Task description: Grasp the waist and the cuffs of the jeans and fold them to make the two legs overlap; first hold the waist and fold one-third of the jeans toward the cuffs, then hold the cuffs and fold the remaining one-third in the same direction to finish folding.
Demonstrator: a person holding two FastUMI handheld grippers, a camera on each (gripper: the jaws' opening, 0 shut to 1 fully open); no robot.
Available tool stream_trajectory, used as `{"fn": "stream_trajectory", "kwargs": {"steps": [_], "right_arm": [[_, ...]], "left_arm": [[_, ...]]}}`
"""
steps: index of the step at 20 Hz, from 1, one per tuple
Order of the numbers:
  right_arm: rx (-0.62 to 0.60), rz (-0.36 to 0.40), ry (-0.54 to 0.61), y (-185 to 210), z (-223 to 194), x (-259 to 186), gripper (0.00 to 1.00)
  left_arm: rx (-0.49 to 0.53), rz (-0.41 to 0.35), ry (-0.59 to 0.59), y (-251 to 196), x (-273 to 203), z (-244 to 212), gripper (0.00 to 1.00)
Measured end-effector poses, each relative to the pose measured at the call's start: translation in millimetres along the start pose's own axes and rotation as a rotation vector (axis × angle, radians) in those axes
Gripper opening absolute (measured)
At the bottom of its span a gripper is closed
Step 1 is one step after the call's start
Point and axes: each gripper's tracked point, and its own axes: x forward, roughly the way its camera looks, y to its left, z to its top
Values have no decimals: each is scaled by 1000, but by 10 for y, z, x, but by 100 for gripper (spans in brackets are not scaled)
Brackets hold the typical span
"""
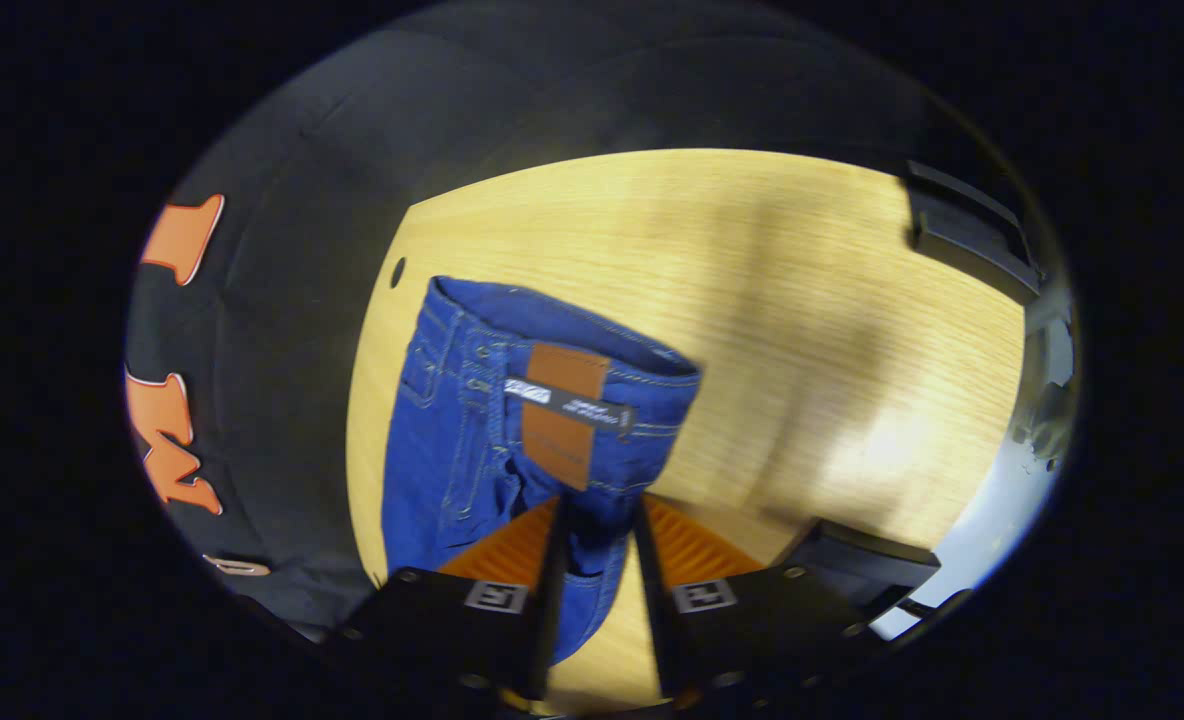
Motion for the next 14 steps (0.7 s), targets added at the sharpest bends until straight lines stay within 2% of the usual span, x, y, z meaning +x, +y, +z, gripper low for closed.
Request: {"fn": "stream_trajectory", "kwargs": {"steps": [1, 3, 4, 5, 10, 14], "right_arm": [[32, 24, -3, 66, -10, 12, 19], [50, 52, -12, 58, -150, 53, 17], [56, 55, -22, 105, -35, 218, 13], [57, 78, -11, 140, -35, 13, 7], [33, 94, -23, 198, 12, -154, 7], [45, 130, -33, 480, 45, -234, 7]], "left_arm": [[-1, 5, -6, 15, -21, 12, 3], [-3, 20, -3, 43, -73, -4, 3], [-1, 19, -2, 24, -100, -2, 3], [1, 18, -3, 2, -135, 19, 3], [29, -14, -9, -197, -280, 101, 3], [30, -36, -12, -380, -421, 147, 3]]}}
